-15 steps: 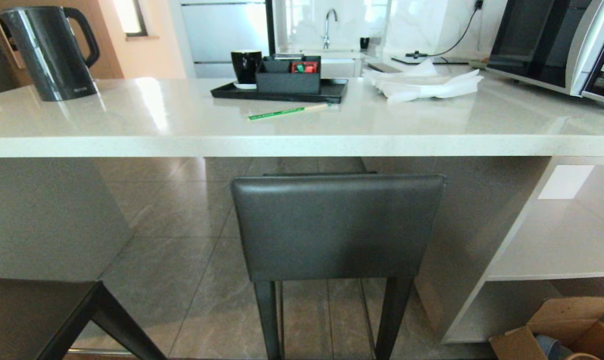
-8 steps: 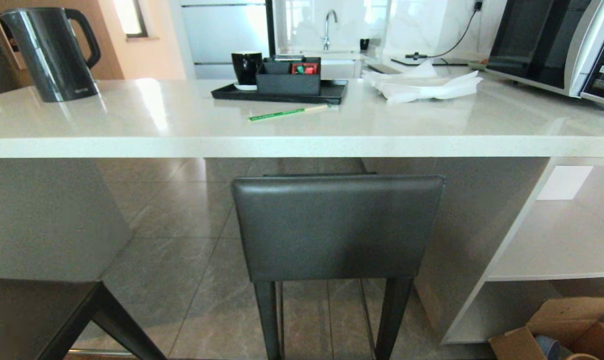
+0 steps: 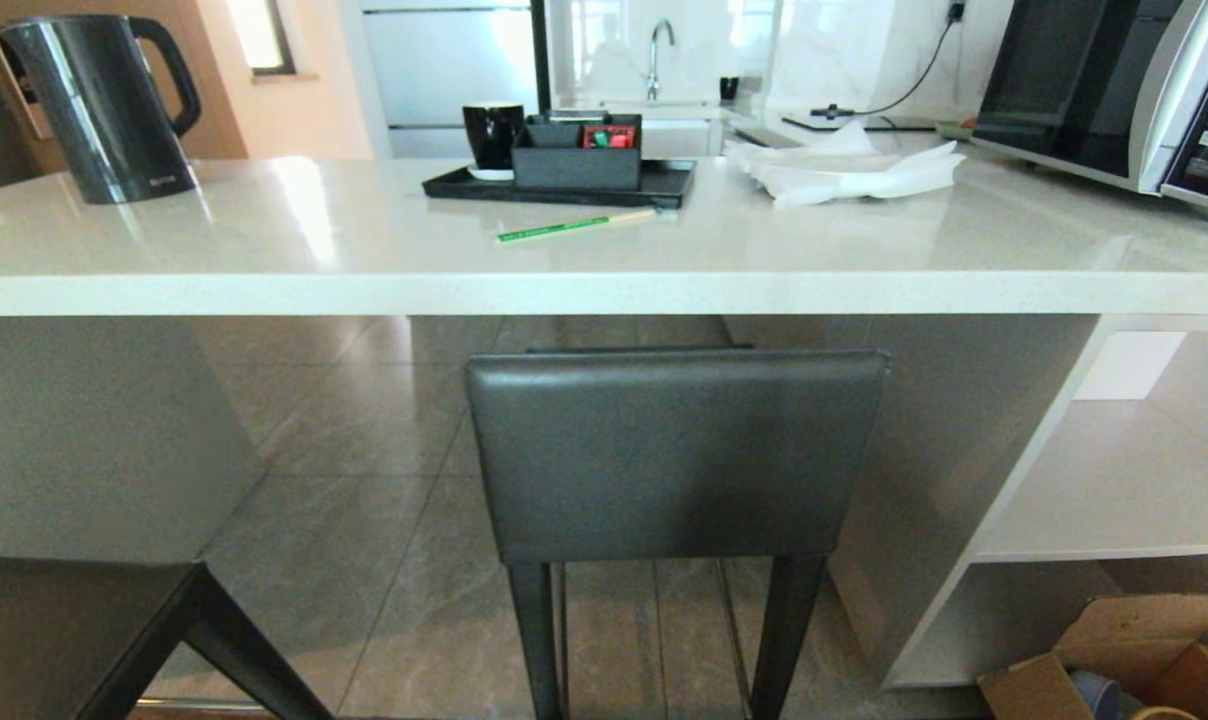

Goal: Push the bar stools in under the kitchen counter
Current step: Push the gray chair back under the dining table

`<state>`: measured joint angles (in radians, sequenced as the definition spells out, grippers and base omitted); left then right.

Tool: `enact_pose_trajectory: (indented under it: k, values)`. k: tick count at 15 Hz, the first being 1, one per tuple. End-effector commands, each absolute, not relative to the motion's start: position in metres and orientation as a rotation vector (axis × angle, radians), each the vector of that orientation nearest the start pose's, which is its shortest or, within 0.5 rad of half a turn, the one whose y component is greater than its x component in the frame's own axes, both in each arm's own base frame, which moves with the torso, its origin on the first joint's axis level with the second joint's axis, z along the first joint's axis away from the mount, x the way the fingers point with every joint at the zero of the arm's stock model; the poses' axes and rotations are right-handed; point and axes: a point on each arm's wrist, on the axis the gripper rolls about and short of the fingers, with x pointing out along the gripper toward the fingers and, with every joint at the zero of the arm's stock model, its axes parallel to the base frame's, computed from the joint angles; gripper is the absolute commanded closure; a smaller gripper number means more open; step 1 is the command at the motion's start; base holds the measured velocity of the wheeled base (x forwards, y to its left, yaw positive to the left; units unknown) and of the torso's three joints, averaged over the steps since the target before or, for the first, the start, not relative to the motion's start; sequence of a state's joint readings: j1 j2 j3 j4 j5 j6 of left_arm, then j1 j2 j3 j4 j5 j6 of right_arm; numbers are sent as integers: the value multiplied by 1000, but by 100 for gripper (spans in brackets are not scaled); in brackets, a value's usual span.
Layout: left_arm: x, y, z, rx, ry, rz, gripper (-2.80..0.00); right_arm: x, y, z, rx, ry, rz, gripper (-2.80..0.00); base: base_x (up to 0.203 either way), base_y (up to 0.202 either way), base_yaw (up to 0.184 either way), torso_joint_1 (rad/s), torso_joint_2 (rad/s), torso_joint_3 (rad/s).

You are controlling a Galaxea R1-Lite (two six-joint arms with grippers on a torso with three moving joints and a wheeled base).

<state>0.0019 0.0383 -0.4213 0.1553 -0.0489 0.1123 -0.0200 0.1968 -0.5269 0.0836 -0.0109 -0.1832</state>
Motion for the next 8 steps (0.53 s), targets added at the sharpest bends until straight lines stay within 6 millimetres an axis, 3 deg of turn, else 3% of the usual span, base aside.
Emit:
enact_pose_trajectory:
  k: [1,4,8]
  values:
    - [-64,-1,154,117,-211,-33,0,-60,1,185,-187,-249,-44,0,0,0,0,0,0,0]
    - [-49,-1,130,121,-116,-33,0,-48,0,130,-180,-119,-25,0,0,0,0,0,0,0]
    - [-34,-1,104,126,-74,-36,0,-27,1,85,-144,-3,8,0,0,0,0,0,0,0]
